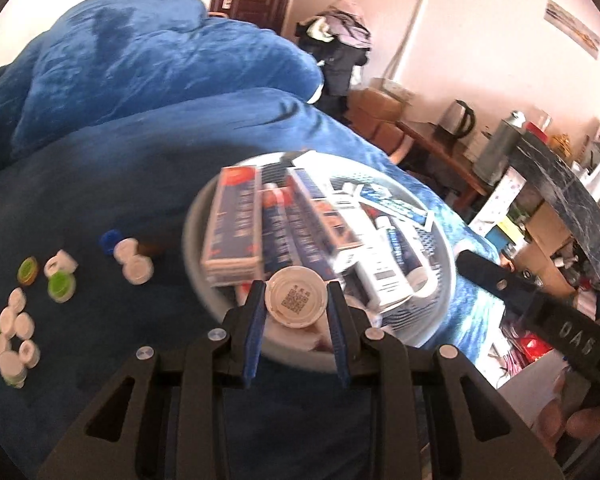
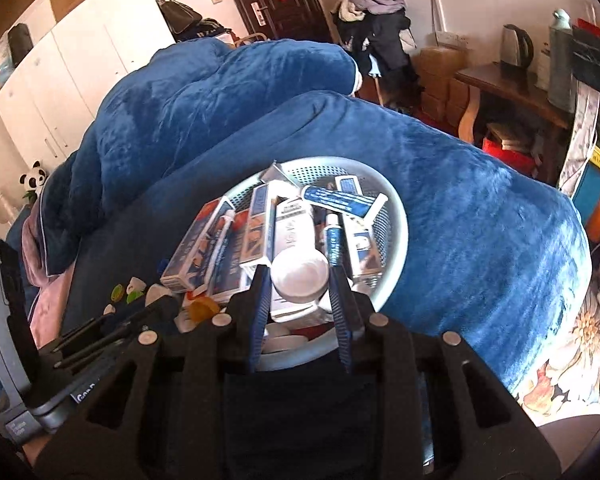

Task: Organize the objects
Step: 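Carry both caps over the grey basket and open both grippers to drop them, then move both open grippers back over the remaining caps, then grasp a large white cap with the left gripper while the right grasps a QR-code cap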

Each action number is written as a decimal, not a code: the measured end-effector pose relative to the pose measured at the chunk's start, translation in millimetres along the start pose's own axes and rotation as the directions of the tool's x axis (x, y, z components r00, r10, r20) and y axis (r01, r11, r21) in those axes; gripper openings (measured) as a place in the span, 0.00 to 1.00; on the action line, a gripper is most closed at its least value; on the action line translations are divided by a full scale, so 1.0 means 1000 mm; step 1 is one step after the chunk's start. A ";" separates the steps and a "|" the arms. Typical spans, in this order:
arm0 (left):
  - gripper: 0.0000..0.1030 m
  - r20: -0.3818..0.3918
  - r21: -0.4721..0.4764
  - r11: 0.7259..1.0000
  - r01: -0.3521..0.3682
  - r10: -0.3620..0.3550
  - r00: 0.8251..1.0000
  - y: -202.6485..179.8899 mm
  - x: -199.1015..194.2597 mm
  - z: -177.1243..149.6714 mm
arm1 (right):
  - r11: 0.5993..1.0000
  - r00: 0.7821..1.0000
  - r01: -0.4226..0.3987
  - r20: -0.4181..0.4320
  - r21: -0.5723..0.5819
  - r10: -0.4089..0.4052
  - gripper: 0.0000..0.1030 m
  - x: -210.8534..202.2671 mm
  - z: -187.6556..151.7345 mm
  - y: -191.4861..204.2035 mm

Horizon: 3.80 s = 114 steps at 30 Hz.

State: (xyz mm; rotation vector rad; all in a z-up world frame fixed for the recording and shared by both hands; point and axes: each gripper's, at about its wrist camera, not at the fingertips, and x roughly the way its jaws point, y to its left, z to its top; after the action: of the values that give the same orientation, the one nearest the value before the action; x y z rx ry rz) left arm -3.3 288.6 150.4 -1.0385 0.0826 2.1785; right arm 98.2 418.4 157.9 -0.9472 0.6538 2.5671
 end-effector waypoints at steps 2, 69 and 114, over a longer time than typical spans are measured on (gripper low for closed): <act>0.29 -0.003 0.009 1.000 0.007 -0.007 1.000 -0.006 0.005 0.002 | 1.000 1.000 0.003 -0.008 0.001 -0.003 0.30 0.001 -0.001 -0.003; 1.00 -0.011 -0.251 0.924 -0.287 0.293 0.956 0.135 -0.063 -0.053 | 0.979 0.999 0.035 -0.031 -0.201 -0.042 1.00 0.025 -0.022 0.086; 1.00 -0.196 -0.544 0.618 -0.567 0.564 0.802 0.341 -0.135 -0.162 | 0.818 0.853 -0.411 -0.487 -0.402 0.189 1.00 0.185 -0.125 0.318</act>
State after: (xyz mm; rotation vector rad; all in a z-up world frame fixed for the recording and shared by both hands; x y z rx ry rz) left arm -53.5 -97.8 56.8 -1.5159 -0.3273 2.8860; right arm -112.8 111.4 46.0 -1.7455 0.2497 2.9064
